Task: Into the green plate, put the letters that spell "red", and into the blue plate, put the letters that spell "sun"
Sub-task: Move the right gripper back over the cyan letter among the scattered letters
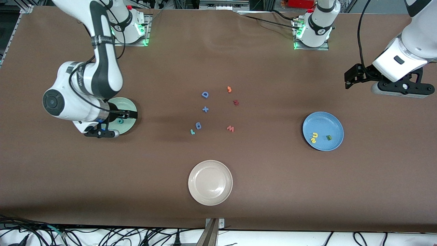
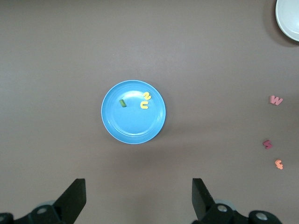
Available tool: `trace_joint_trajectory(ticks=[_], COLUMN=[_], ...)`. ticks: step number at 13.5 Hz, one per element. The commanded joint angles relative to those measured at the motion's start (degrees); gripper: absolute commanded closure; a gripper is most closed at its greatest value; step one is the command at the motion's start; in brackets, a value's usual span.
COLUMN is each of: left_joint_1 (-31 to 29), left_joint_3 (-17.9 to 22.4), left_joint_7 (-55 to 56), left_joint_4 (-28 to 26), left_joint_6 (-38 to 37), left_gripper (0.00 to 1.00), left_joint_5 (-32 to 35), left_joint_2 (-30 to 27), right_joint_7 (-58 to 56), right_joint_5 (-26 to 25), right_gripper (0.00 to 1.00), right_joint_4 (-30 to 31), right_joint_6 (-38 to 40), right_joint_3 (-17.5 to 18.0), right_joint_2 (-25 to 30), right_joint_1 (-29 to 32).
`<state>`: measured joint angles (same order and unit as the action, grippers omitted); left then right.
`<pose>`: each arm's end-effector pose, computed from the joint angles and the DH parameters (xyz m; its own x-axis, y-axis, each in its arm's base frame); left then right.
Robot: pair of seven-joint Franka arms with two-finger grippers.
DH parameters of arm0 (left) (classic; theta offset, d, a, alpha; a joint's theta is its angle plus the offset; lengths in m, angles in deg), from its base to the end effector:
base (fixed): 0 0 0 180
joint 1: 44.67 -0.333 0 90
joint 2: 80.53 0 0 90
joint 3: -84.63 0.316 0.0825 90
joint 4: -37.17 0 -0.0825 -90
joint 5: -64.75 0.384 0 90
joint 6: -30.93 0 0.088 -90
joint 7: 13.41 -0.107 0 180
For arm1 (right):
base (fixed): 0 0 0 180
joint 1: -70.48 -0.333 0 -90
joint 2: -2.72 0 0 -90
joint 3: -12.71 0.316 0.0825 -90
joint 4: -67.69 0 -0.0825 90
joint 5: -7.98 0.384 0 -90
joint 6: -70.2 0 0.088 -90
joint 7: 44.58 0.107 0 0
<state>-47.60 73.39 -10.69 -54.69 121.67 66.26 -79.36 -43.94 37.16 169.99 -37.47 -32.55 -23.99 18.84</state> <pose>0.5550 -0.0772 0.5991 0.9945 -0.0978 -0.0385 -0.0987 -0.9948 -0.0242 0.6018 0.1439 0.3411 0.9732 -0.0780 -0.2164 -0.1040 -0.9883 -0.1115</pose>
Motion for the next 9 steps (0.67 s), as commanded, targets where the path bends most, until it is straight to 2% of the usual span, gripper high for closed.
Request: trace_joint_trajectory(ticks=[1,3,5,9], left_joint_1=[-0.24,-0.32,-0.32,-0.32], left_joint_3=[0.07,0.24,0.25,0.42], left_joint_7=[-0.7,-0.79,-0.87,-0.87], left_joint_4=[0.98,0.98,0.98,0.98], left_joint_6=[-1.36,-1.27,-1.36,-1.36], left_gripper=[0.0,0.0,0.0,0.0], left_joint_5=[-0.98,-0.98,-0.98,-0.98], left_joint_2=[-0.2,-0.2,-0.2,-0.2], right_joint_7=[11.79,17.35,20.44,20.8], right_joint_5=[0.79,0.97,2.28,9.83], right_gripper=[0.01,0.01,0.01,0.01], right_joint_4=[-3.16,-5.09,-5.27,-7.55], right_joint_6=[0.09,-3.58,-9.37,-16.95], right_joint_3=[-0.01,1.56,5.6,10.01], right_joint_2=[-2.19,-5.26,-8.08,-15.9], right_joint_1=[-5.38,-8.9,-9.36,-9.36])
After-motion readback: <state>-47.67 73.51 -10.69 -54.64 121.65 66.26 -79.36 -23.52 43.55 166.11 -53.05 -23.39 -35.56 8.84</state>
